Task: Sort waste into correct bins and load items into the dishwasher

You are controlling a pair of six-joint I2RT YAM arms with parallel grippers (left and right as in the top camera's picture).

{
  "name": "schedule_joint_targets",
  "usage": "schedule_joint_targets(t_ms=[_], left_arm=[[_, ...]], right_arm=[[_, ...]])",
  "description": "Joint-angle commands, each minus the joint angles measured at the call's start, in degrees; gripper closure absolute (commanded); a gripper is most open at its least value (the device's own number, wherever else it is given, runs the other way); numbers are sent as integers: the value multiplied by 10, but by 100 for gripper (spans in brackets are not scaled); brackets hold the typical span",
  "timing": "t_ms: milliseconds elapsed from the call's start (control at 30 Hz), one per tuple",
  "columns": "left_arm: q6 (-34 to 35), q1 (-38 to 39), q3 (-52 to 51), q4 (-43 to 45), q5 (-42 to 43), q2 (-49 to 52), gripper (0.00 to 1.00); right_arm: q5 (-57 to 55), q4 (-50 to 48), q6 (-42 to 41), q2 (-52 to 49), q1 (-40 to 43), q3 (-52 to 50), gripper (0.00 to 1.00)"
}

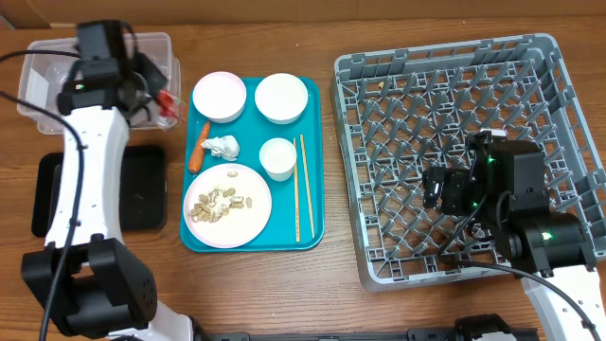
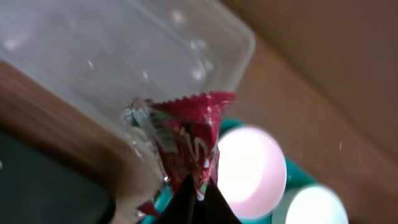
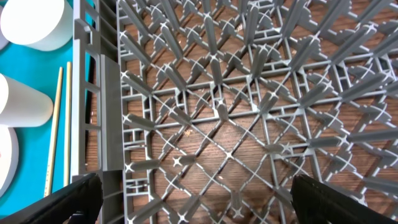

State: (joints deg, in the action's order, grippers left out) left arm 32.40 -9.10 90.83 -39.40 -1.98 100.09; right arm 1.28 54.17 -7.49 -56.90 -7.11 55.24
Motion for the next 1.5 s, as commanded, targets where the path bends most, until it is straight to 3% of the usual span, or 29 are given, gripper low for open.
schedule_joint_targets(t_ms=[0, 67, 133, 233, 300, 400, 533, 700, 800, 967, 1133, 1300, 1467], left_arm=[[-11, -14, 12, 41, -29, -4, 93], [-11, -16, 12, 63, -42, 3, 89], [-12, -17, 12, 79, -47, 12, 73], [-12, -18, 12, 86, -58, 31, 73], [-12, -19, 12, 86, -71, 35, 66], [-21, -20, 12, 86, -68, 31, 67], [-47, -16, 12, 59, 0, 13, 74], [-54, 2, 12, -30, 48, -5, 81], [-54, 10, 12, -119, 35, -5, 67], [-54, 11, 12, -234, 10, -5, 62], [-54, 11, 6, -337, -90, -4, 55], [-54, 8, -38, -345, -121, -4, 56], [-54, 8, -112, -296, -140, -4, 56]], right_arm=[[3, 0, -2, 2, 1, 18, 0], [3, 0, -2, 2, 1, 18, 0], [3, 0, -2, 2, 1, 18, 0], [3, 4, -2, 2, 1, 18, 0], [3, 9, -2, 2, 1, 18, 0], [3, 13, -2, 2, 1, 18, 0], [3, 12, -2, 2, 1, 18, 0], [3, 13, -2, 2, 1, 18, 0], [3, 12, -2, 2, 1, 18, 0], [3, 12, 0, 2, 1, 18, 0], [3, 12, 0, 2, 1, 18, 0], [3, 12, 0, 2, 1, 18, 0], [3, 13, 0, 0, 1, 18, 0]])
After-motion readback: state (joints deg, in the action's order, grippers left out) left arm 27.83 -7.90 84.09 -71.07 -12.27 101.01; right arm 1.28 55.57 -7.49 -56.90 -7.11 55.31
